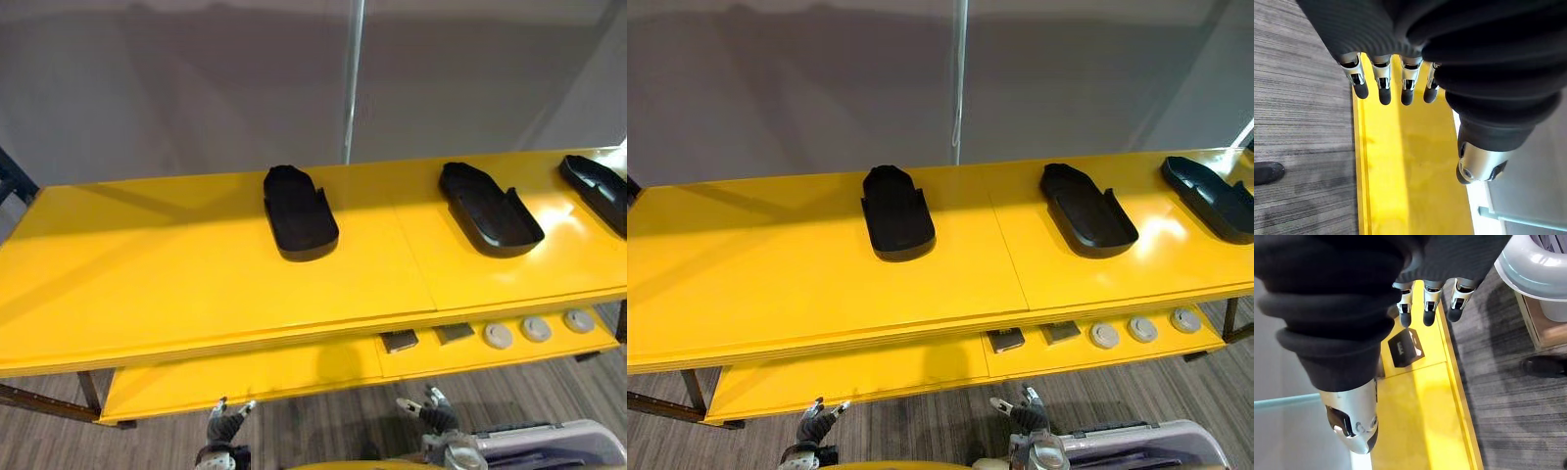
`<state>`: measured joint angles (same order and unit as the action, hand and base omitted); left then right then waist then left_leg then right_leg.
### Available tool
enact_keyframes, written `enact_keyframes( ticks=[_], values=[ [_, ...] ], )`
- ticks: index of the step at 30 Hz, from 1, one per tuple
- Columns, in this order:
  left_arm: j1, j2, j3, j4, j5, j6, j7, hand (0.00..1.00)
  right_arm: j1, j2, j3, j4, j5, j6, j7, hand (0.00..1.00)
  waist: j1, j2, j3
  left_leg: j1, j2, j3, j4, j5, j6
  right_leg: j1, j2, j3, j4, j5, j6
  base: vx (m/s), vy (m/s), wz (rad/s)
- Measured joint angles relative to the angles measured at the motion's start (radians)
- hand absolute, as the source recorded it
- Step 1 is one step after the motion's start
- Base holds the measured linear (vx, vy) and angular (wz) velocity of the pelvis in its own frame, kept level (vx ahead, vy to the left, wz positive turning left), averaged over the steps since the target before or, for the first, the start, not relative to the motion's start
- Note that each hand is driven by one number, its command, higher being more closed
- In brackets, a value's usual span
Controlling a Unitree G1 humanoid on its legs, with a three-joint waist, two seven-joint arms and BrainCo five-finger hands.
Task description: Walk over and take plastic housings, then place them on the shelf
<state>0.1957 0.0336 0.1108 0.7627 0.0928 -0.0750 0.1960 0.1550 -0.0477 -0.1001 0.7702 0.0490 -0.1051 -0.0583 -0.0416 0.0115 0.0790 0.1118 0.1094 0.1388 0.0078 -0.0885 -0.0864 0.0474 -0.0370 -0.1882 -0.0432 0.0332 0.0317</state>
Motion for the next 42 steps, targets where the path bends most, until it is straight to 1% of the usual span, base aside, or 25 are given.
enact_keyframes(
  ticks=[4,7,9,11,14,15,16,17,18,20,22,25,26,27,28,29,30,32,34,35,36,39,40,41,42],
  values=[
    [0.009,0.000,0.002,-0.053,0.000,0.000,0.002,0.00,0.005,0.001,0.000,-0.023,0.000,0.000,-0.008,0.00,0.006,0.004,0.009,-0.052,0.013,-0.010,0.149,-0.081,-0.007,-0.061,0.006,0.044,0.104,-0.055,-0.001,-0.01,0.006,-0.21],
    [0.010,-0.011,0.009,-0.093,-0.001,0.000,0.006,0.00,-0.015,0.004,0.002,-0.098,0.000,-0.004,-0.013,0.00,0.020,-0.006,0.022,-0.099,-0.007,-0.115,0.216,-0.092,-0.013,-0.147,0.006,0.130,0.179,-0.060,-0.002,0.02,-0.015,-0.77],
    [-0.002,-0.024,0.008,-0.113,-0.002,0.000,0.007,0.00,-0.017,0.004,0.001,-0.142,0.000,-0.005,-0.020,0.00,0.017,0.003,0.029,-0.094,-0.003,-0.104,0.216,-0.130,0.001,-0.182,0.019,0.170,0.211,-0.059,0.001,-0.03,0.046,-0.75],
    [-0.012,-0.031,0.006,-0.146,-0.002,-0.002,0.006,0.00,-0.012,0.024,0.001,-0.181,0.000,-0.004,-0.027,0.00,0.006,-0.014,0.042,-0.099,-0.006,-0.066,0.241,-0.155,0.015,-0.209,0.025,0.215,0.231,-0.051,0.010,-0.09,0.114,-0.82],
    [-0.017,-0.031,0.007,-0.200,-0.002,-0.008,0.007,0.00,-0.021,0.059,0.025,-0.262,-0.002,-0.004,-0.030,0.00,0.009,-0.044,0.065,-0.117,-0.010,0.085,0.322,-0.212,0.049,-0.267,0.055,0.374,0.216,0.022,0.034,-0.16,0.121,-1.55],
    [-0.019,-0.029,0.009,-0.227,-0.002,-0.011,0.007,0.00,-0.029,0.062,0.042,-0.294,-0.005,-0.004,-0.031,0.00,0.010,-0.057,0.073,-0.133,-0.018,0.149,0.348,-0.222,0.066,-0.286,0.057,0.417,0.171,0.075,0.027,-0.21,0.138,-1.62],
    [-0.019,-0.029,0.010,-0.240,-0.002,-0.011,0.007,0.00,-0.034,0.065,0.046,-0.308,-0.012,-0.003,-0.030,0.00,0.010,-0.063,0.077,-0.139,-0.021,0.178,0.350,-0.223,0.072,-0.290,0.053,0.422,0.138,0.081,0.007,-0.25,0.126,-1.45],
    [-0.022,-0.034,0.012,-0.260,-0.002,-0.012,0.008,0.00,-0.038,0.065,0.055,-0.323,-0.018,-0.004,-0.032,0.00,0.015,-0.067,0.089,-0.138,-0.022,0.239,0.336,-0.217,0.089,-0.297,0.025,0.346,0.104,0.062,-0.059,-0.27,0.106,-1.21],
    [-0.029,-0.041,0.013,-0.263,-0.002,-0.013,0.008,0.00,-0.044,0.063,0.070,-0.323,-0.022,-0.004,-0.033,0.00,0.014,-0.060,0.108,-0.124,-0.010,0.289,0.307,-0.203,0.114,-0.304,0.000,0.258,0.113,0.018,-0.076,-0.32,0.109,-1.51],
    [-0.029,-0.060,0.019,-0.262,-0.002,-0.010,0.009,0.00,-0.041,0.053,0.094,-0.308,-0.035,0.000,-0.032,0.00,0.031,-0.039,0.118,-0.074,-0.002,0.418,0.250,-0.184,0.120,-0.354,-0.061,-0.041,0.398,-0.059,-0.079,-0.24,0.092,-1.53],
    [-0.019,-0.058,0.018,-0.259,-0.002,-0.009,0.008,0.00,-0.045,0.048,0.123,-0.274,-0.052,-0.006,-0.028,0.00,0.029,-0.023,0.110,-0.055,0.012,0.477,0.233,-0.176,0.117,-0.302,-0.070,-0.120,0.516,-0.147,-0.068,-0.15,0.098,-1.13],
    [-0.020,-0.039,0.023,-0.238,-0.002,-0.008,0.008,0.00,-0.096,0.042,0.157,-0.177,-0.058,-0.005,-0.026,0.00,0.033,-0.028,0.100,-0.055,0.020,0.580,0.211,-0.146,0.113,-0.166,-0.107,-0.225,0.508,-0.238,-0.033,-0.04,-0.005,-1.08],
    [-0.019,-0.033,0.026,-0.229,-0.003,-0.007,0.008,0.00,-0.123,0.040,0.159,-0.151,-0.059,-0.005,-0.026,0.00,0.039,-0.042,0.091,-0.073,0.024,0.607,0.230,-0.144,0.111,-0.108,-0.135,-0.289,0.415,-0.224,-0.031,-0.05,-0.095,-1.26],
    [-0.021,-0.028,0.027,-0.219,-0.003,-0.008,0.008,0.00,-0.134,0.038,0.159,-0.146,-0.059,-0.005,-0.026,0.00,0.051,-0.047,0.089,-0.085,0.024,0.606,0.241,-0.144,0.111,-0.088,-0.139,-0.301,0.346,-0.211,-0.005,-0.04,-0.195,-1.36],
    [-0.037,-0.024,0.030,-0.183,-0.004,-0.005,0.008,0.00,-0.162,0.028,0.163,-0.128,-0.059,-0.005,-0.027,0.00,0.057,-0.036,0.090,-0.106,0.041,0.599,0.269,-0.143,0.106,-0.071,-0.102,-0.285,0.238,-0.176,0.022,-0.03,-0.292,-1.29],
    [-0.041,-0.026,0.028,-0.156,-0.005,0.001,0.006,0.00,-0.182,0.012,0.180,-0.120,-0.058,-0.004,-0.027,0.00,0.057,-0.016,0.091,-0.119,0.079,0.592,0.329,-0.143,0.103,-0.049,-0.065,-0.242,0.173,-0.134,0.003,-0.02,-0.254,-1.20],
    [-0.039,-0.029,0.027,-0.149,-0.006,0.001,0.006,0.00,-0.187,0.006,0.188,-0.120,-0.058,-0.004,-0.027,0.00,0.057,-0.014,0.091,-0.119,0.098,0.587,0.368,-0.146,0.101,-0.034,-0.052,-0.226,0.153,-0.127,-0.004,-0.01,-0.216,-0.97],
    [-0.038,-0.029,0.009,-0.120,-0.011,0.002,0.004,0.00,-0.150,-0.001,0.209,-0.131,-0.056,-0.007,-0.026,0.00,0.055,-0.004,0.092,-0.132,0.206,0.532,0.580,-0.161,0.094,0.028,0.007,-0.168,0.103,-0.113,-0.022,-0.02,-0.177,-0.88],
    [-0.030,-0.042,-0.007,-0.119,-0.011,0.002,0.002,0.00,-0.132,-0.011,0.216,-0.131,-0.054,-0.007,-0.027,0.00,0.058,0.008,0.091,-0.169,0.245,0.449,0.684,-0.159,0.096,0.053,0.039,-0.112,0.079,-0.107,-0.035,0.00,-0.114,-0.77],
    [-0.030,-0.046,-0.014,-0.114,-0.011,0.002,0.001,0.00,-0.129,-0.015,0.213,-0.131,-0.053,-0.006,-0.028,0.00,0.056,0.010,0.091,-0.182,0.233,0.396,0.686,-0.173,0.079,0.052,0.040,-0.097,0.079,-0.105,-0.039,0.06,-0.002,-0.79],
    [-0.034,-0.051,-0.032,-0.099,-0.011,0.002,0.001,0.00,-0.118,-0.018,0.190,-0.131,-0.046,-0.005,-0.031,0.00,0.054,0.008,0.095,-0.195,0.183,0.289,0.652,-0.192,0.053,0.049,0.030,-0.061,0.082,-0.099,-0.046,0.06,0.052,-0.82],
    [-0.039,-0.053,-0.042,-0.087,-0.013,0.002,0.002,0.00,-0.097,-0.018,0.138,-0.130,-0.034,-0.004,-0.038,0.00,0.055,-0.001,0.111,-0.207,0.053,0.072,0.453,-0.186,0.031,0.047,-0.012,0.018,0.093,-0.095,-0.034,0.03,0.107,-0.74],
    [-0.039,-0.053,-0.043,-0.087,-0.013,0.002,0.002,0.00,-0.096,-0.019,0.134,-0.131,-0.032,-0.004,-0.042,0.00,0.054,0.004,0.111,-0.203,0.043,0.039,0.400,-0.171,0.016,0.044,-0.012,0.031,0.094,-0.093,-0.023,0.00,0.235,-0.79],
    [-0.039,-0.052,-0.052,-0.081,-0.013,0.001,0.003,0.00,-0.089,-0.024,0.119,-0.130,-0.030,-0.006,-0.052,0.00,0.056,0.031,0.112,-0.196,0.046,0.019,0.334,-0.112,0.024,0.034,-0.001,0.058,0.093,-0.094,0.001,0.02,0.271,-0.64],
    [-0.041,-0.048,-0.063,-0.076,-0.015,0.002,0.004,0.00,-0.075,-0.015,0.106,-0.129,-0.026,-0.003,-0.055,0.00,0.056,0.021,0.108,-0.177,0.028,0.045,0.318,-0.114,0.027,0.038,-0.022,0.073,0.084,-0.087,0.015,0.04,0.230,-0.55]
  ],
)
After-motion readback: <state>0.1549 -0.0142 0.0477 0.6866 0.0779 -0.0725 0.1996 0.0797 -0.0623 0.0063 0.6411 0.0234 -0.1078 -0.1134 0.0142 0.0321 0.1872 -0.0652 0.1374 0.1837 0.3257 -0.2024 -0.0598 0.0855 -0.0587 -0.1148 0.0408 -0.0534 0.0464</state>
